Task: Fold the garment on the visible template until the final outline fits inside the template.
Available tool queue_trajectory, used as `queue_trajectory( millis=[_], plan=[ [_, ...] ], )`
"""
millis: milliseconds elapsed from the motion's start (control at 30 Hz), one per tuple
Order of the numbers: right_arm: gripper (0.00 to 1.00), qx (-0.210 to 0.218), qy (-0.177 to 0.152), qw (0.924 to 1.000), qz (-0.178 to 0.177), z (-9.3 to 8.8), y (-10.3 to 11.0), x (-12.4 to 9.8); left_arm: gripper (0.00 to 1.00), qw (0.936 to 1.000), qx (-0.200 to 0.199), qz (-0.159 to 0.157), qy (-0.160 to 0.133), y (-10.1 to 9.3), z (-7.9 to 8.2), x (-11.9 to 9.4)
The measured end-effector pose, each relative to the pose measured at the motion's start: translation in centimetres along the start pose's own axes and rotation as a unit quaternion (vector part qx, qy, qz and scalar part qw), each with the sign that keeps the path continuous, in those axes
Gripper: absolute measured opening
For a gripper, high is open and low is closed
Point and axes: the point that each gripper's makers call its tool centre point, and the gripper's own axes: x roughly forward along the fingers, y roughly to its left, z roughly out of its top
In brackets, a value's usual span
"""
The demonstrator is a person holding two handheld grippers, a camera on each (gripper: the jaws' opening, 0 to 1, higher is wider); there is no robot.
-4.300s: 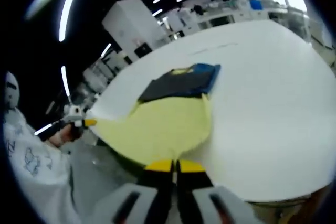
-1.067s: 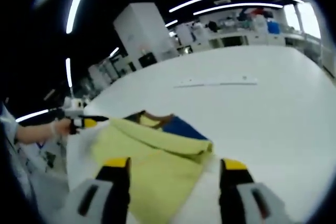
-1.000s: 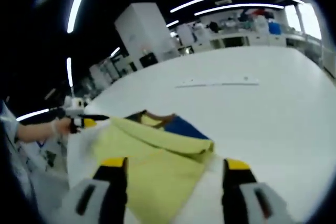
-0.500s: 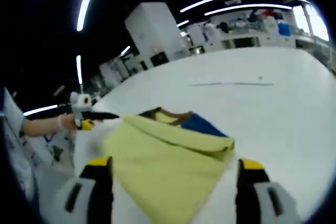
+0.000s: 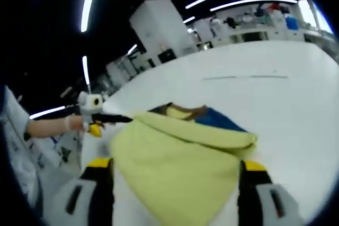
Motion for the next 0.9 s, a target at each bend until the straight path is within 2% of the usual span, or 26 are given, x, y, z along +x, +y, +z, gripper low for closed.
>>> queue_trajectory(
  millis=[300,467,600,667,800,900],
  plan=[
    [0.99,-0.003,-0.013,0.9999,0.009,1.4,0.2,1.5,0.99,0.9999,-0.001,-0.003,-0.016,0.3,1.4,0.4],
    [0.98,-0.008,-0.012,0.9999,0.005,2.7,-0.7,2.7,0.99,0.9997,0.004,-0.003,-0.025,0.3,2.6,1.2],
    [0.98,-0.010,-0.023,0.9997,-0.001,3.8,-1.2,3.1,0.99,0.9993,0.005,0.003,-0.038,1.3,4.0,1.8],
    [0.97,-0.005,-0.026,0.9996,-0.005,4.2,-1.8,3.3,0.99,0.9992,0.002,0.007,-0.040,1.4,4.2,1.9],
    [0.97,-0.010,-0.022,0.9996,-0.017,4.1,-2.2,3.4,0.99,0.9988,-0.003,0.022,-0.044,2.6,4.6,2.2],
    [0.96,-0.007,-0.020,0.9997,-0.014,4.0,-2.1,3.3,0.99,0.9987,-0.012,0.019,-0.047,2.2,4.5,2.1]
  ],
)
